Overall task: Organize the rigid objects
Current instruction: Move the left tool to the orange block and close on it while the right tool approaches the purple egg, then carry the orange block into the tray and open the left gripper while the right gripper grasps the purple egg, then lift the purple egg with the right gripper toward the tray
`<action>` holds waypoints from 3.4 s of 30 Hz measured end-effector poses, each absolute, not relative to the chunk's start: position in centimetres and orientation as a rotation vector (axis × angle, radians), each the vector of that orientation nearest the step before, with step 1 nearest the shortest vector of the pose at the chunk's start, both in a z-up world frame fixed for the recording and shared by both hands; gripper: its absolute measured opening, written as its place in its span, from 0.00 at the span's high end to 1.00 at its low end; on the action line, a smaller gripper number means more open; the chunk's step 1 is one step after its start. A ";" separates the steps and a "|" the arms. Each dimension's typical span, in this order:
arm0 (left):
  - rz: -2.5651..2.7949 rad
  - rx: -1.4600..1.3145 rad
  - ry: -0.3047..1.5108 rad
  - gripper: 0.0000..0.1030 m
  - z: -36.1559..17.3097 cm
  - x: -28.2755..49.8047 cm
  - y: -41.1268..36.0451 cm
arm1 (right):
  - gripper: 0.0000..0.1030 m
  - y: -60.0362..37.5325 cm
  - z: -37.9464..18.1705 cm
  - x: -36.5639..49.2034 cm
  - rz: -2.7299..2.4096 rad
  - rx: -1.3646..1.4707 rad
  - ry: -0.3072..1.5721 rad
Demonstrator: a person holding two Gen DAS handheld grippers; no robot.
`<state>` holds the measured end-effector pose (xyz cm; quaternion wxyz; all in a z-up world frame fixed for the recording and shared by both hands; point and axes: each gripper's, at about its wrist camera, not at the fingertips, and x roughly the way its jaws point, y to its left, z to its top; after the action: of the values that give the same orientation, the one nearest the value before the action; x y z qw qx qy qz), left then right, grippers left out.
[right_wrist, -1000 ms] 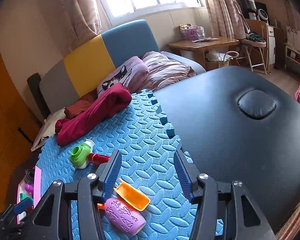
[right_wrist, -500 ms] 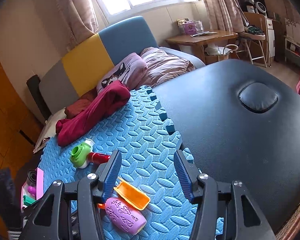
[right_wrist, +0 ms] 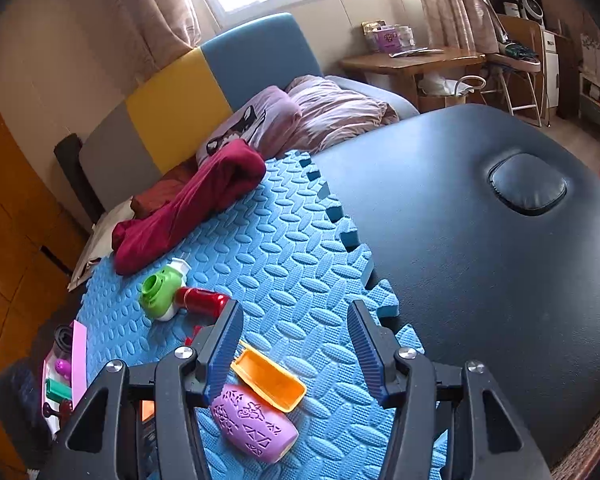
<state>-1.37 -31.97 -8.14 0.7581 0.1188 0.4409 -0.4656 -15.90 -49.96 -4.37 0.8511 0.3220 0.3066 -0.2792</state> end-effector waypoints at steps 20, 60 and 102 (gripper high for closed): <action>-0.983 0.201 0.900 0.76 -6.1 -3.5 -24.1 | 0.39 -46.8 -8.9 -12.4 -0.417 0.840 0.870; -0.569 -0.127 0.779 0.76 -0.5 8.4 -6.2 | 0.57 -35.6 -9.0 -10.6 -0.336 0.201 0.913; -0.357 0.044 0.795 0.34 -4.6 8.0 -7.2 | 0.57 -35.4 -9.1 -10.9 -0.359 0.221 0.859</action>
<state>8.02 -7.20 -4.59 0.9064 0.0214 0.3849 -0.1729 -10.86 -35.44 -9.10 0.8877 0.1065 0.4131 -0.1729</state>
